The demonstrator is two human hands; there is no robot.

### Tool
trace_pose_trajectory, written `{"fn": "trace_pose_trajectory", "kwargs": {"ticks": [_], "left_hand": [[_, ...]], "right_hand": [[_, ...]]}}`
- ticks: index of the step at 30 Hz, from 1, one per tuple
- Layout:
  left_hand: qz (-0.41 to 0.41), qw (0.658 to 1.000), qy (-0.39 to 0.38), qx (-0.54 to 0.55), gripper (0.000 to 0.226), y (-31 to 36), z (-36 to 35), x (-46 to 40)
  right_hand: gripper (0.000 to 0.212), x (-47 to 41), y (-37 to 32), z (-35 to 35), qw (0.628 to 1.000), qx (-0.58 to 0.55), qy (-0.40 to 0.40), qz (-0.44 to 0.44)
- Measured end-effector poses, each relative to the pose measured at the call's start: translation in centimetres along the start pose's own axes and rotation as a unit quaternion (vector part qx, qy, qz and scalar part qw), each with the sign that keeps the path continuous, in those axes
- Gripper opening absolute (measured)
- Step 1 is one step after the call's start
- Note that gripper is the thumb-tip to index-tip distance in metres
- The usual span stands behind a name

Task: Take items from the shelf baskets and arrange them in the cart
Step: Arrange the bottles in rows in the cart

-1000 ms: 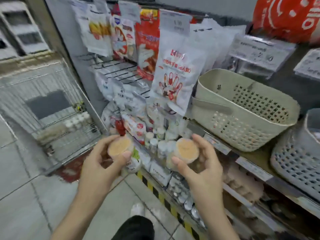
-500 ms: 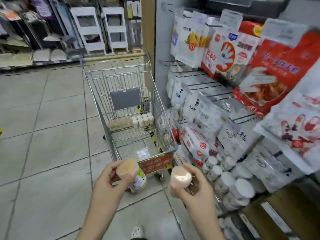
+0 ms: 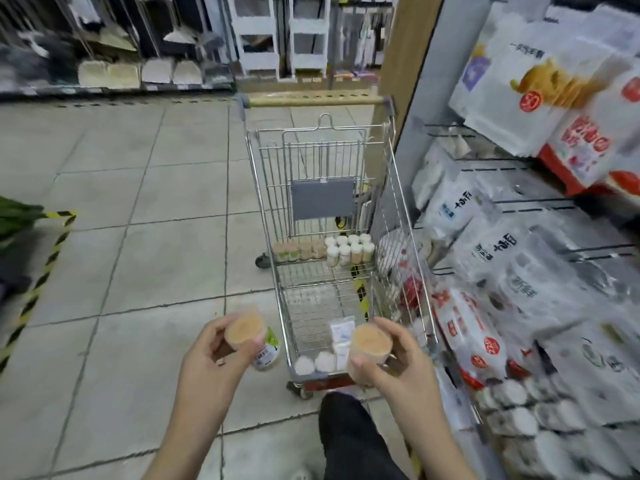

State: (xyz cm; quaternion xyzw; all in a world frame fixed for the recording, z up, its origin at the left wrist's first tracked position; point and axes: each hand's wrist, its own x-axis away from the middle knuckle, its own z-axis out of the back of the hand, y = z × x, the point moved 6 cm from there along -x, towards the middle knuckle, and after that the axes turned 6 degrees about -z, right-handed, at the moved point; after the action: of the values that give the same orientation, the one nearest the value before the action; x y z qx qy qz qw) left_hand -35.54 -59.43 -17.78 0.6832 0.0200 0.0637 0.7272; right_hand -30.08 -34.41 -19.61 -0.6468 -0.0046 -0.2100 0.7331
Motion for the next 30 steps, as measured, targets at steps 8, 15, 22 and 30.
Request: {"fn": "trace_pose_trajectory", "kwargs": {"ticks": [8,15,22,30], "left_hand": [[0.047,0.999,0.012,-0.014,0.033,-2.8,-5.0,-9.9],[0.128,0.99,0.017,-0.055,0.039,-8.4,-11.9,-20.4],[0.203,0.971,0.057,-0.112,0.038,-18.1,-16.2,-28.4],[0.226,0.952,0.168,-0.117,0.04,-28.9,-17.8,-34.2]], "right_hand": [[0.052,-13.7,0.3,-1.9,0.997,0.038,-0.042,-0.053],[0.057,-28.3,2.2,-4.5,0.986,0.097,-0.097,-0.095],[0.061,-41.2,7.7,-7.9,0.974,0.15,-0.129,-0.111],[0.052,-49.9,18.4,-13.3,0.961,0.14,-0.166,-0.171]]}}
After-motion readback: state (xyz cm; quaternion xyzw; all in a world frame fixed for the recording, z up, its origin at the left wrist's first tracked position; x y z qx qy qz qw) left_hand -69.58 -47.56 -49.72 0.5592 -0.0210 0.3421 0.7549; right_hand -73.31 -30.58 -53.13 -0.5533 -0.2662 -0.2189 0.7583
